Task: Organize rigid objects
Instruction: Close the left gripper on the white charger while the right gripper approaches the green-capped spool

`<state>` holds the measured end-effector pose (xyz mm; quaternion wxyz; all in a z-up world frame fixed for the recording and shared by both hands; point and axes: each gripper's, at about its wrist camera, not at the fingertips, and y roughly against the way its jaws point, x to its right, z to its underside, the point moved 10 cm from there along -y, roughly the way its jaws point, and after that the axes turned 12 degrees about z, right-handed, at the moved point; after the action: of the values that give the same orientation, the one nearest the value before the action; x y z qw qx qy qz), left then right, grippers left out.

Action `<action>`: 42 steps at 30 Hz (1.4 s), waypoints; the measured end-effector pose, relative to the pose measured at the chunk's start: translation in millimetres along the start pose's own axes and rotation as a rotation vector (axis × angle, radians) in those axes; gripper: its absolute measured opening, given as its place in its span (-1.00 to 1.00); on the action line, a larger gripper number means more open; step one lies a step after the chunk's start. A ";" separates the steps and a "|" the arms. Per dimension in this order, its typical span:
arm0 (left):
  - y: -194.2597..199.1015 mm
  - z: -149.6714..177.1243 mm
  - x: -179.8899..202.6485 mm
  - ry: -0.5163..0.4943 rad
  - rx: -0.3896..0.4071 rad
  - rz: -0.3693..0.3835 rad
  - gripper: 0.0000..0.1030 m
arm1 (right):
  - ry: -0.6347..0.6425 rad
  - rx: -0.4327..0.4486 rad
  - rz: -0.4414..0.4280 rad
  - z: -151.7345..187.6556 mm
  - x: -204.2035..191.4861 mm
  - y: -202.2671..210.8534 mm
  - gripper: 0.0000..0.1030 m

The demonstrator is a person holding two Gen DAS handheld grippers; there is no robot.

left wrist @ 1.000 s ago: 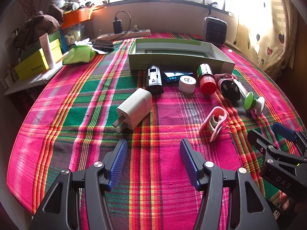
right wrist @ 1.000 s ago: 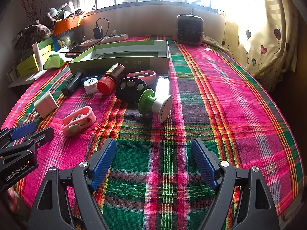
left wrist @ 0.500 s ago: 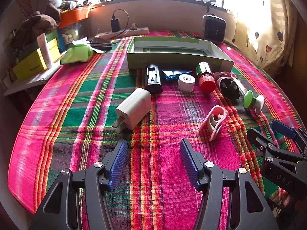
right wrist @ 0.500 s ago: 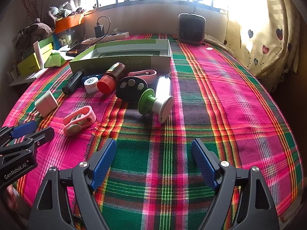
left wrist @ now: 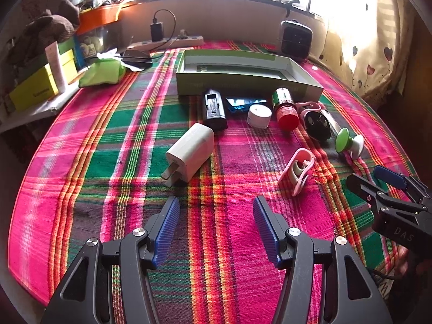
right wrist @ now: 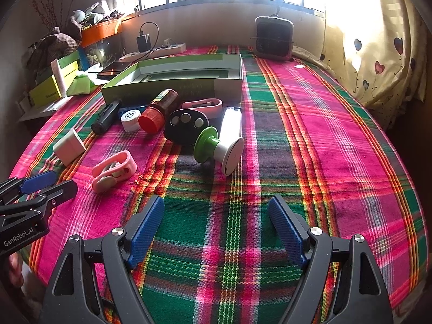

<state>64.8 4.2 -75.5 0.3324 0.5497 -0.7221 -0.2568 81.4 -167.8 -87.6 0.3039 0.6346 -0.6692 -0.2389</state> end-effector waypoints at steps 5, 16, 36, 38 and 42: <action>10.4 -7.4 -5.3 -0.009 0.029 -0.004 0.09 | -0.046 -0.010 -0.025 -7.8 12.3 -4.6 0.56; 12.3 -21.5 -29.0 0.030 0.037 -0.004 0.09 | 0.041 0.013 -0.095 -35.9 -3.2 -15.8 0.56; -11.7 -45.8 -27.3 -0.031 -0.007 0.056 0.09 | 0.133 -0.013 -0.215 -23.8 -36.2 -11.4 0.12; -16.7 -46.4 -28.4 -0.036 -0.018 0.054 0.09 | 0.126 -0.021 -0.203 -26.0 -35.0 -16.2 0.12; -24.7 -46.9 -27.9 -0.031 -0.031 0.068 0.09 | 0.126 -0.024 -0.198 -31.3 -36.3 -20.7 0.12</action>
<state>120.8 24.3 -68.8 0.3382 0.5154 -0.7414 -0.2651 118.6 -131.3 -84.0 0.3278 0.7075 -0.5801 -0.2356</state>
